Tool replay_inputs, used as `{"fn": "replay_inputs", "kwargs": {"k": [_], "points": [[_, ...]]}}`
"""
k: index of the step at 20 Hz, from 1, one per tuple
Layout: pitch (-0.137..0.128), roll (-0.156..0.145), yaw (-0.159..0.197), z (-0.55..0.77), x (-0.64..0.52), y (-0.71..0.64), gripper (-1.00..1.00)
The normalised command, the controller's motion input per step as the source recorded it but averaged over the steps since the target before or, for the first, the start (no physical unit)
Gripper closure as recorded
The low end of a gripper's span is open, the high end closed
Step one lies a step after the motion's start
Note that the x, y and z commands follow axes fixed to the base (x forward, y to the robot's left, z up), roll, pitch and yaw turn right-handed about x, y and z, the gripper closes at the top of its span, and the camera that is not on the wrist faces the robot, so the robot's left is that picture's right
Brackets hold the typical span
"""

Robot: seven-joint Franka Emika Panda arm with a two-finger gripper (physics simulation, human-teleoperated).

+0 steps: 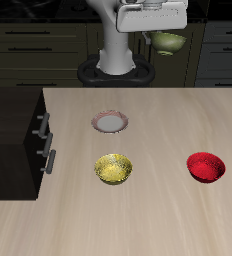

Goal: Place the green bowl on top of the wooden cabinet

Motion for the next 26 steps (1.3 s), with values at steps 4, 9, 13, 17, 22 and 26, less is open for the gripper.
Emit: {"fn": "replay_inputs", "kwargs": {"k": [4,9,13,17,22,26], "points": [[-0.009,-0.002,0.045,0.12,0.16,0.04,1.0],[-0.002,-0.018,-0.01,0.1,0.14,-0.04,1.0],[0.025,-0.037,-0.034,0.01,0.23,-0.13,1.0],[0.019,-0.031,-0.014,0.03,0.2,-0.23,1.0],[-0.001,0.001,-0.005,0.04,-0.02,0.05,1.0],[-0.012,0.05,0.005,0.09,0.01,0.21,1.0]]}}
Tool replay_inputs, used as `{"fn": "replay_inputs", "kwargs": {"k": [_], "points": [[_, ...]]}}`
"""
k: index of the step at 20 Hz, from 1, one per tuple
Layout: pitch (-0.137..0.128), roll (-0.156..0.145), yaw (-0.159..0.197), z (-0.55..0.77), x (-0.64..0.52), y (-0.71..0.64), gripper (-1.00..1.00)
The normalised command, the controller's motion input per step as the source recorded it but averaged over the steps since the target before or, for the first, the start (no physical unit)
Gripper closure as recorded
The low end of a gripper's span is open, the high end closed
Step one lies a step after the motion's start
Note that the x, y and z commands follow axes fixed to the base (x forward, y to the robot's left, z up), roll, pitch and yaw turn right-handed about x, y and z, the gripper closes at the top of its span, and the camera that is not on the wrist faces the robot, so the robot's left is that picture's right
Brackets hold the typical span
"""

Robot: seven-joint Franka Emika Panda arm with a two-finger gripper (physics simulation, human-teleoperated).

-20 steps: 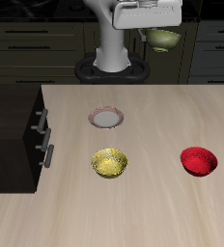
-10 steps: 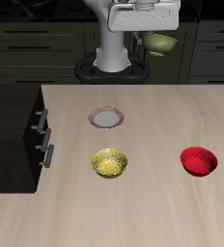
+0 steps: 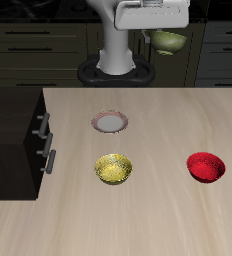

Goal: Place the green bowl on top of the wooden cabinet

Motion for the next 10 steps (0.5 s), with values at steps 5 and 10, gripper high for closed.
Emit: {"fn": "replay_inputs", "kwargs": {"k": [5,10], "points": [[0.008,0.025,0.018,-0.01,0.06,0.19,1.0],[-0.02,0.017,0.004,0.17,0.08,0.2,1.0]]}}
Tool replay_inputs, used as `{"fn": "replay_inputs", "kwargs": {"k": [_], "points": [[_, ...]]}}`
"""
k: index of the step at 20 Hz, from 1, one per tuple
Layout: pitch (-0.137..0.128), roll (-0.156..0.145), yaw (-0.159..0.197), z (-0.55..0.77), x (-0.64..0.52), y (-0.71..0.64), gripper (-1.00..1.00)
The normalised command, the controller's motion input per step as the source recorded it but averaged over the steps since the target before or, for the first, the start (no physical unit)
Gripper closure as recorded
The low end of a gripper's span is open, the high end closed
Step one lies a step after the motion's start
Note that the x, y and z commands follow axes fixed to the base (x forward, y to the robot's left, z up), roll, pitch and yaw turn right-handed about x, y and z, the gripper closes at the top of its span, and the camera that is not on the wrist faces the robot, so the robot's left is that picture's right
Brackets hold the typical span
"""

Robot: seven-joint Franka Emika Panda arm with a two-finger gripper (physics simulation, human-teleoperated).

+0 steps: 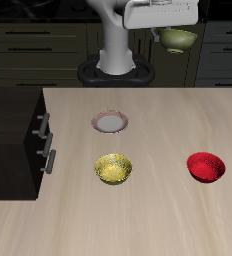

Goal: Place the green bowl on top of the wooden cabinet

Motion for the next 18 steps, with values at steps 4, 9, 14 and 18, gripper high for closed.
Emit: {"fn": "replay_inputs", "kwargs": {"k": [4,9,14,18], "points": [[-0.023,0.008,-0.017,0.14,-0.1,0.17,1.0],[-0.001,0.012,-0.006,0.04,0.16,0.12,1.0],[-0.002,-0.03,0.041,0.0,0.11,-0.03,1.0],[-0.038,-0.084,0.082,0.06,0.05,-0.1,1.0]]}}
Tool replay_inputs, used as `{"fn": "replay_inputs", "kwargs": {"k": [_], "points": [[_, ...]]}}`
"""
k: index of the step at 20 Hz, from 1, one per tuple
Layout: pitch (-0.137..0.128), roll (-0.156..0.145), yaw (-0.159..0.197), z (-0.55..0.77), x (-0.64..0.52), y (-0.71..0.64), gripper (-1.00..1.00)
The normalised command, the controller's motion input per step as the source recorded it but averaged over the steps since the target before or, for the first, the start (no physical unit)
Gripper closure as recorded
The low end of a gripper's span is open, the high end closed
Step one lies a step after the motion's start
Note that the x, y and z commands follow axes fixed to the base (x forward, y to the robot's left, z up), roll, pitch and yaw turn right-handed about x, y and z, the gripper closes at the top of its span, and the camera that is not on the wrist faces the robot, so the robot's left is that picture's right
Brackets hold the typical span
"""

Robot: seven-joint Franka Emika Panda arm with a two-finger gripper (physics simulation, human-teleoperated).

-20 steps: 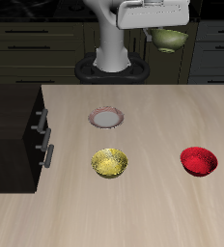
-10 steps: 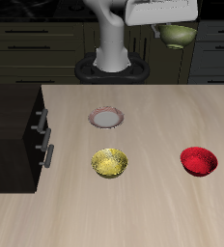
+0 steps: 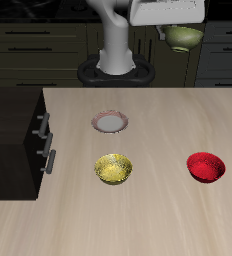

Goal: Place the green bowl on top of the wooden cabinet

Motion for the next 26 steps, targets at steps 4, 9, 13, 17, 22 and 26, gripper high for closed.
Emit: {"fn": "replay_inputs", "kwargs": {"k": [4,9,13,17,22,26], "points": [[0.001,-0.02,0.014,0.04,-0.01,0.0,1.0],[-0.007,-0.025,0.041,0.03,0.12,-0.05,1.0],[-0.008,-0.021,0.011,0.03,0.13,-0.02,1.0],[-0.006,-0.034,0.021,0.02,0.1,-0.02,1.0],[0.001,-0.025,-0.011,0.0,0.19,-0.01,1.0],[-0.009,-0.026,0.038,-0.11,0.09,-0.02,1.0]]}}
